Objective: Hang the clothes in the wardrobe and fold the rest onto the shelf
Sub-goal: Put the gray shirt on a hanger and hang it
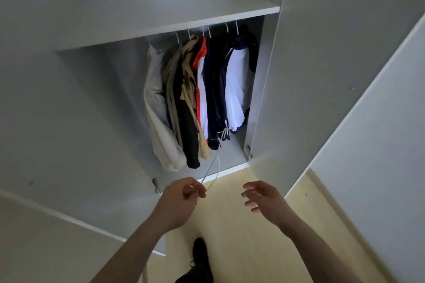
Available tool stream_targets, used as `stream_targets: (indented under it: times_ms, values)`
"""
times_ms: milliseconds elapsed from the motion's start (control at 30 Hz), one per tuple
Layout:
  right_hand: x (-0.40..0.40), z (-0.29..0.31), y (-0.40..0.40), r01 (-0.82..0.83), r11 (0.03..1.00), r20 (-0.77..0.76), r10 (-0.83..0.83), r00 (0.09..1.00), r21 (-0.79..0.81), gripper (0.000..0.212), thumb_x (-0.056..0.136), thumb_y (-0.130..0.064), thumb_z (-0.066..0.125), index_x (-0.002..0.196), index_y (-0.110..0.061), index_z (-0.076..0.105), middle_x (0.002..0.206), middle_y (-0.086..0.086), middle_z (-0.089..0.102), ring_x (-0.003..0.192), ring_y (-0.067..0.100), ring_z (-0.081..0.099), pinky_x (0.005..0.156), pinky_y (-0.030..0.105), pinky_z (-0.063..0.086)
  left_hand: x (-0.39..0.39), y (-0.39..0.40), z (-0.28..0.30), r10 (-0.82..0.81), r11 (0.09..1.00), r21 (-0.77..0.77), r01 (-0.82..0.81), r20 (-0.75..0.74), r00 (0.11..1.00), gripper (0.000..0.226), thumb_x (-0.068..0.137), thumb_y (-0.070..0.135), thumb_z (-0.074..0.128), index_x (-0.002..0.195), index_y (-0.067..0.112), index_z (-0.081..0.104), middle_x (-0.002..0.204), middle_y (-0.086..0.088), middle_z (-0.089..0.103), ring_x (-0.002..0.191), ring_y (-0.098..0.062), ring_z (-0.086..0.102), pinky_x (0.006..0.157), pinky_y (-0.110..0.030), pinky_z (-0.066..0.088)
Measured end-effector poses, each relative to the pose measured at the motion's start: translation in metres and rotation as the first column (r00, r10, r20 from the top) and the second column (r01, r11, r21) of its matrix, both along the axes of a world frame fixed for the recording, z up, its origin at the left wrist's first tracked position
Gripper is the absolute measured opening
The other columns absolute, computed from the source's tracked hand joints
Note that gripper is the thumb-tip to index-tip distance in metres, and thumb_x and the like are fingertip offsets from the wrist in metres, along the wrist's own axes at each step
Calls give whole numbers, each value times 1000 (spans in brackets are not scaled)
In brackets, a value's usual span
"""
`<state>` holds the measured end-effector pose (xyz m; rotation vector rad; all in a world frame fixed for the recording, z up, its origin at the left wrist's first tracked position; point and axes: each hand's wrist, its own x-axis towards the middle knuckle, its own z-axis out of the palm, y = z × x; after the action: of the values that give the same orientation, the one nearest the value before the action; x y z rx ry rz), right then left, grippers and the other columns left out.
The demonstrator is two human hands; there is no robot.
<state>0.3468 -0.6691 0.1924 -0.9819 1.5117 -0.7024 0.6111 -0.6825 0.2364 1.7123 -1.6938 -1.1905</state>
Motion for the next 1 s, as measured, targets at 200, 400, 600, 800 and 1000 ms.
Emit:
stream_targets:
  times_ms: [200, 400, 600, 800, 1000]
  values:
    - [-39, -16, 101, 234, 969, -10, -234, 972, 78, 15, 96, -16, 61, 108, -21, 69, 98, -2, 76, 74, 11, 71, 67, 26, 56, -61, 23, -14, -443, 896, 58, 440, 174, 879, 39, 96, 5, 47, 87, 38, 65, 90, 19, 73, 68, -15, 66, 69, -36, 57]
    - [-54, -31, 206, 591, 789, -44, -593, 804, 168, 14, 97, -16, 61, 109, -15, 68, 94, -1, 75, 66, 9, 66, 60, 24, 51, -139, 44, -32, -794, 601, 90, 794, 184, 580, 29, 102, 14, 46, 100, 38, 62, 94, 25, 71, 73, -7, 62, 68, -37, 57]
    - [-30, -28, 300, 834, 503, -69, -846, 529, 224, 15, 98, -26, 60, 107, -20, 70, 96, -4, 77, 72, 9, 68, 64, 24, 53, -194, 92, -41, -948, 279, 31, 960, 166, 270, 34, 101, 11, 44, 97, 41, 58, 92, 29, 71, 82, 3, 61, 80, -31, 54]
    - [6, -24, 401, 961, 179, -42, -980, 192, 210, 19, 101, -35, 59, 107, -23, 71, 102, -2, 76, 76, 12, 72, 69, 26, 57, -220, 174, -37, -997, 4, 28, 1000, 76, 2, 34, 101, 9, 44, 101, 40, 61, 92, 26, 73, 88, -2, 68, 85, -36, 56]
    - [16, -27, 499, 972, -105, 42, -992, -116, 209, 26, 102, -38, 56, 107, -20, 73, 103, 1, 76, 73, 14, 73, 66, 27, 58, -255, 277, -17, -978, -208, -32, 978, 36, -207, 33, 103, 10, 47, 99, 38, 64, 94, 24, 74, 97, 2, 68, 87, -30, 55]
